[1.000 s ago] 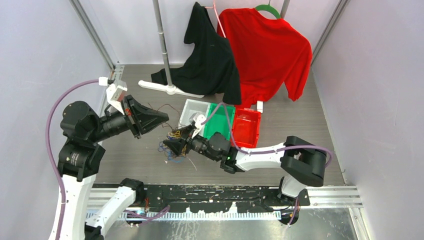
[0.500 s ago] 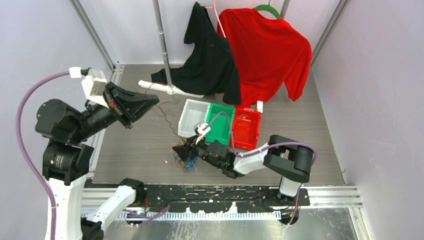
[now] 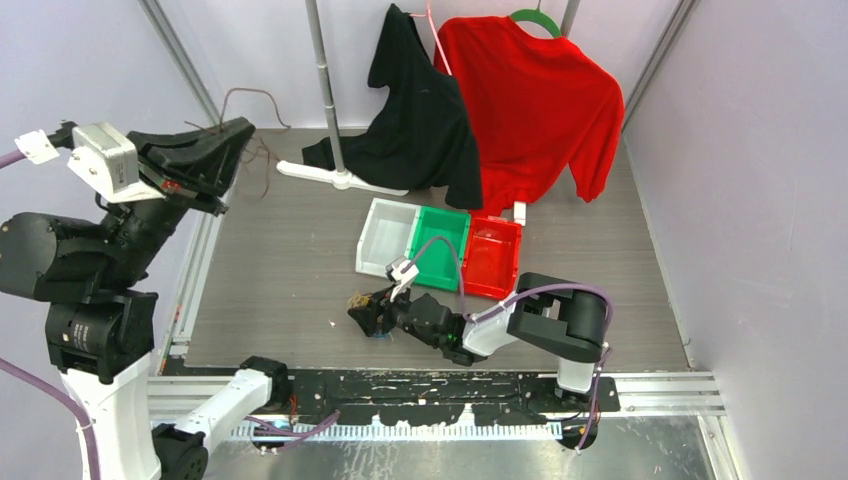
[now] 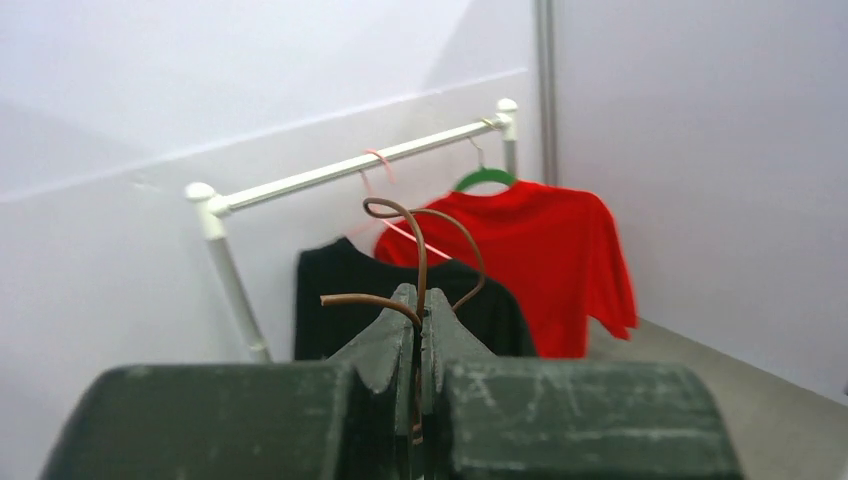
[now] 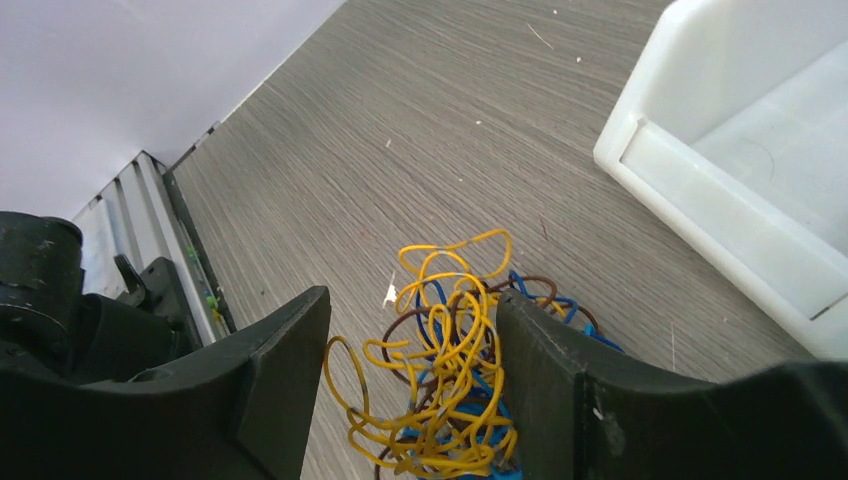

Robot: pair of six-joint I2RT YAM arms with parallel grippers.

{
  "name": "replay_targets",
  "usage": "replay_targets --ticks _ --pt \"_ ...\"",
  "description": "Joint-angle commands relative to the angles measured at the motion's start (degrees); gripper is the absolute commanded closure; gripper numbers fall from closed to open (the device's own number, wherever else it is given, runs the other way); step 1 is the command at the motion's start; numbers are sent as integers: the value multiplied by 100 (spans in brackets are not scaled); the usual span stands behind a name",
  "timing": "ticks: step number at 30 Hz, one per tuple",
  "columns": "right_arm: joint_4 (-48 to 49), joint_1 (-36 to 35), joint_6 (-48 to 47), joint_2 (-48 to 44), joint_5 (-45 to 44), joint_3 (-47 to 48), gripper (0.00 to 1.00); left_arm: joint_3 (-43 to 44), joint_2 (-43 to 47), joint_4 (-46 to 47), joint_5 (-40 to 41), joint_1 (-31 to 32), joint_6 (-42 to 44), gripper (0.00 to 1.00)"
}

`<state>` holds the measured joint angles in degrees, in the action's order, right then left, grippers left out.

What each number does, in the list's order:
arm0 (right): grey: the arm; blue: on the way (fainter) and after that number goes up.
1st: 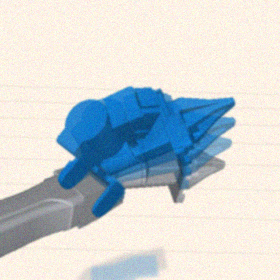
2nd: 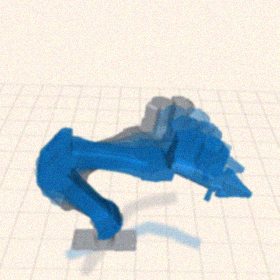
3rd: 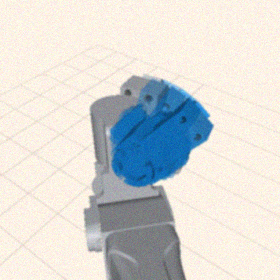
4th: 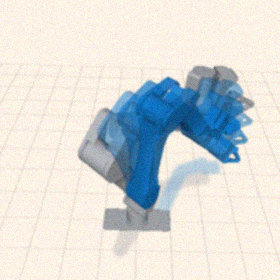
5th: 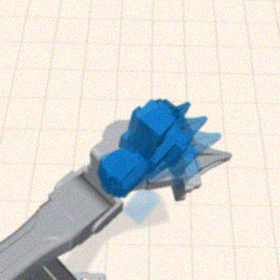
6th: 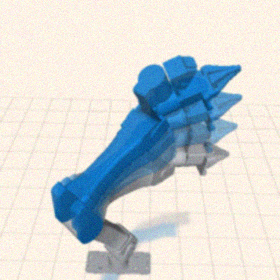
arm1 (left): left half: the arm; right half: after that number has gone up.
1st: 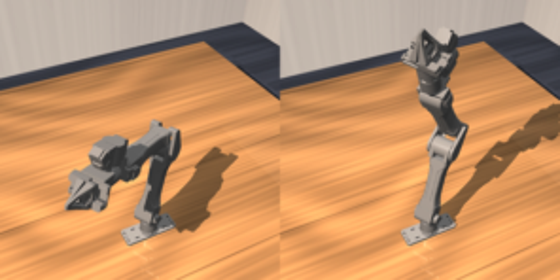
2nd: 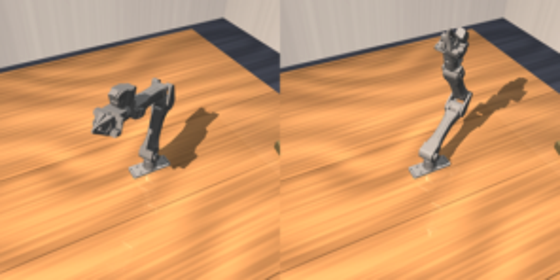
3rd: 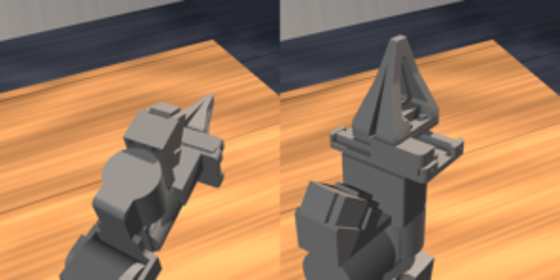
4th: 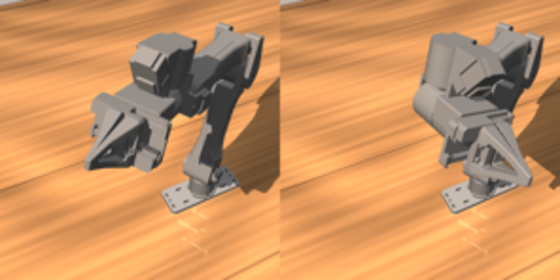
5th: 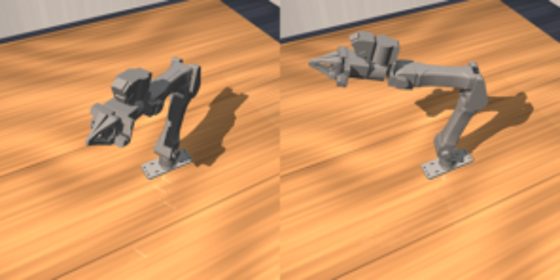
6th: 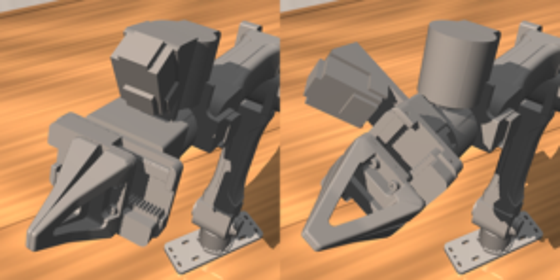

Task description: Untangle the cables

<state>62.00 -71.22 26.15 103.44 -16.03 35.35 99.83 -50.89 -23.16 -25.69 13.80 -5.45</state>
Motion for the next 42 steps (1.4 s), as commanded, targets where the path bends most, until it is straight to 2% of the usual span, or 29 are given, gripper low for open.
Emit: replay_targets --ticks 1,5,9,13,18,21,27,30,37,42 --pt "392 -62 203 130 -160 -41 33 385 -162 743 710 14 589 100" --pt "427 -117 299 255 -157 -72 33 780 -350 1074 1250 15 877 100" --pt "474 -157 371 227 -31 -59 31 974 -431 725 805 14 888 100" --pt "-2 -155 437 -168 332 64 29 625 -287 569 498 14 707 100" --pt "-1056 -32 430 -1114 1095 296 19 175 -157 343 150 10 450 100" --pt "-1879 182 385 -1835 1409 459 13 -279 -2 308 -137 14 263 100" --pt "-2773 825 495 -2886 1840 567 12 -1184 219 336 -420 15 72 100" --pt "-3253 1108 557 -3233 1606 619 14 -1489 213 304 -522 11 -44 100" --pt "-4349 1816 941 -3846 506 663 28 -2116 -160 412 -869 15 -614 100" --pt "-4801 1943 992 -4073 -90 586 30 -2344 -671 738 -1181 16 -978 100"
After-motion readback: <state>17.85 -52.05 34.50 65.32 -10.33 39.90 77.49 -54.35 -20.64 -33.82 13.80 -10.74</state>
